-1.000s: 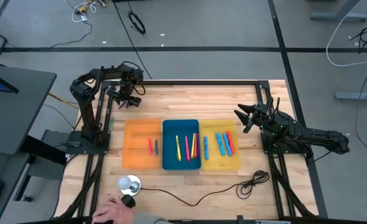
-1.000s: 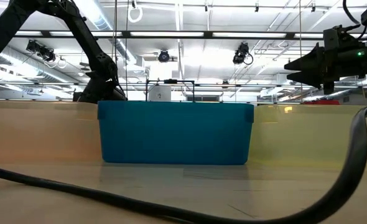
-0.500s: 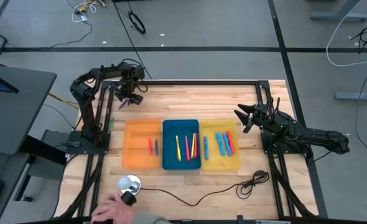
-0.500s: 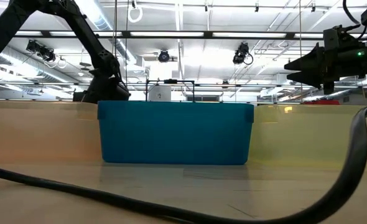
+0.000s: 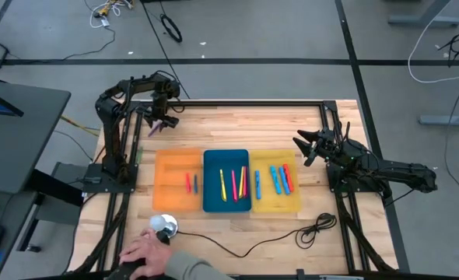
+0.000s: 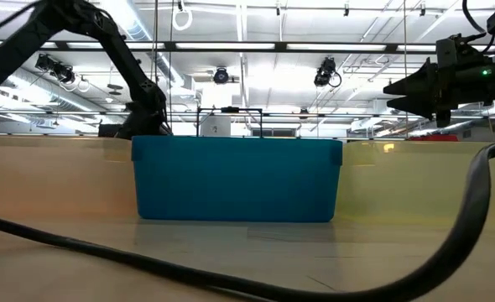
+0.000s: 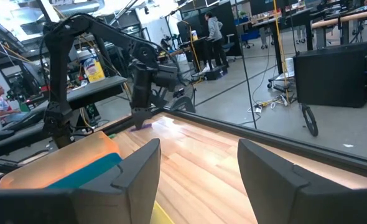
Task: Pick & Place Markers
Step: Put the small violet pen into the orange bin
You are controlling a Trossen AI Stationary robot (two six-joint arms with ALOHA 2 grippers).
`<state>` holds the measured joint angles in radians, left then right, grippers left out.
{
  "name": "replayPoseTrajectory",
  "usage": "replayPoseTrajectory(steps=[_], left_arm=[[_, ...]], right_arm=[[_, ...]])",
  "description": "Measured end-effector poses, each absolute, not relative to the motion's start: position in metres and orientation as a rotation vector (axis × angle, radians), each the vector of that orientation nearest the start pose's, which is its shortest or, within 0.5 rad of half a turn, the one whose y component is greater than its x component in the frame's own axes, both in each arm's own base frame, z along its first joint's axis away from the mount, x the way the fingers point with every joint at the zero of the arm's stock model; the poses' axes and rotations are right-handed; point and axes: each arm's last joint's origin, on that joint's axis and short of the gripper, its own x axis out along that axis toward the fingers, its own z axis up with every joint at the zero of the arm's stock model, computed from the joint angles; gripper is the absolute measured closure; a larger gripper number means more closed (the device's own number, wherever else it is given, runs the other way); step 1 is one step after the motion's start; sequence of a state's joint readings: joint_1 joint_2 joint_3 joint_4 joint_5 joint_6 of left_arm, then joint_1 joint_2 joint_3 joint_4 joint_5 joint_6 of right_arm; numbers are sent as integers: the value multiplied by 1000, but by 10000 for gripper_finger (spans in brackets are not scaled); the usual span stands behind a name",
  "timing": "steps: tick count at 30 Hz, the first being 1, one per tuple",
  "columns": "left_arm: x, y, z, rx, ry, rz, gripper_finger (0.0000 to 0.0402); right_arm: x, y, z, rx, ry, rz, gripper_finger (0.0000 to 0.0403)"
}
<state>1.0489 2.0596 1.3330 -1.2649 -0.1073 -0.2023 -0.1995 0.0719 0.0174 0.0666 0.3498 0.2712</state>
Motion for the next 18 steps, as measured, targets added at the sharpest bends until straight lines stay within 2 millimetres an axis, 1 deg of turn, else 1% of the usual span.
replayPoseTrajectory(steps=[4,9,12,15,18], left_arm=[[164,288,123,-1081,1887,841,191],[166,289,121,-1074,1893,823,191],[166,294,125,-1066,1873,798,191],[162,297,128,-1088,1869,805,191],[159,298,128,-1104,1858,776,191]], right_arm=[[96,-29,170,265,-87,-544,188],[96,-29,170,265,-87,-544,188],[96,-29,170,265,-86,-544,188],[96,-29,170,265,-87,-544,188],[96,-29,170,265,-86,-544,188]])
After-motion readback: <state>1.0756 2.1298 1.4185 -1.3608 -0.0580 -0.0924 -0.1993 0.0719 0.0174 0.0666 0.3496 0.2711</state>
